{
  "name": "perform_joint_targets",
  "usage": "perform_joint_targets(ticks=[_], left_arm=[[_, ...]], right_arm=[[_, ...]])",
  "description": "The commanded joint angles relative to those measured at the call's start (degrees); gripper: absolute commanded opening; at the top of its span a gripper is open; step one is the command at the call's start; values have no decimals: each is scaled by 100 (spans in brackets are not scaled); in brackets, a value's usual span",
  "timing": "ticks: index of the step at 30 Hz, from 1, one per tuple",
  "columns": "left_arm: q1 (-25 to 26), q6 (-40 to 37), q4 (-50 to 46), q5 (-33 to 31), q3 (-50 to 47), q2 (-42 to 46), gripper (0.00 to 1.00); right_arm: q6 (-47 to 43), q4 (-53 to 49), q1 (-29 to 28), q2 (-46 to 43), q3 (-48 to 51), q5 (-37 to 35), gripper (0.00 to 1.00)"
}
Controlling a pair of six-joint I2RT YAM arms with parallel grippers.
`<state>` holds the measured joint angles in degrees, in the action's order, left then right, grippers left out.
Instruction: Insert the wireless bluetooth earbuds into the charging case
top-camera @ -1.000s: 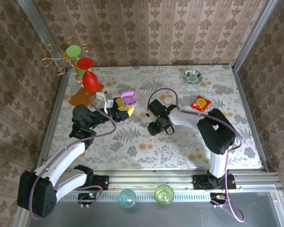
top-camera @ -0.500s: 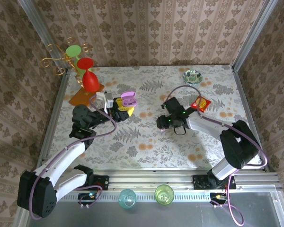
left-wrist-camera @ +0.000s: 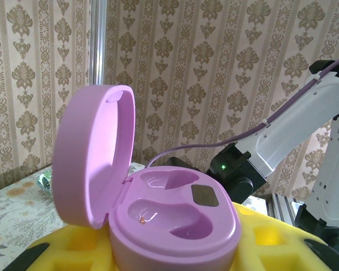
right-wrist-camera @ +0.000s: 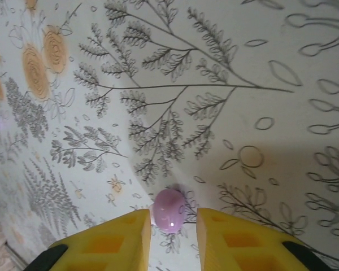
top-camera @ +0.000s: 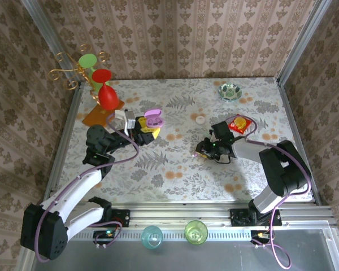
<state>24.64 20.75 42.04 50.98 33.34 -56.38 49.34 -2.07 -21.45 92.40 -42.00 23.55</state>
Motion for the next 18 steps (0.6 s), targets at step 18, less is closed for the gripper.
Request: perform_joint_targets(ticks=[18], left_arm=[[-31, -91, 256, 12, 40, -5, 24]], right_arm=[[-153, -53, 19, 271, -1, 416, 29]])
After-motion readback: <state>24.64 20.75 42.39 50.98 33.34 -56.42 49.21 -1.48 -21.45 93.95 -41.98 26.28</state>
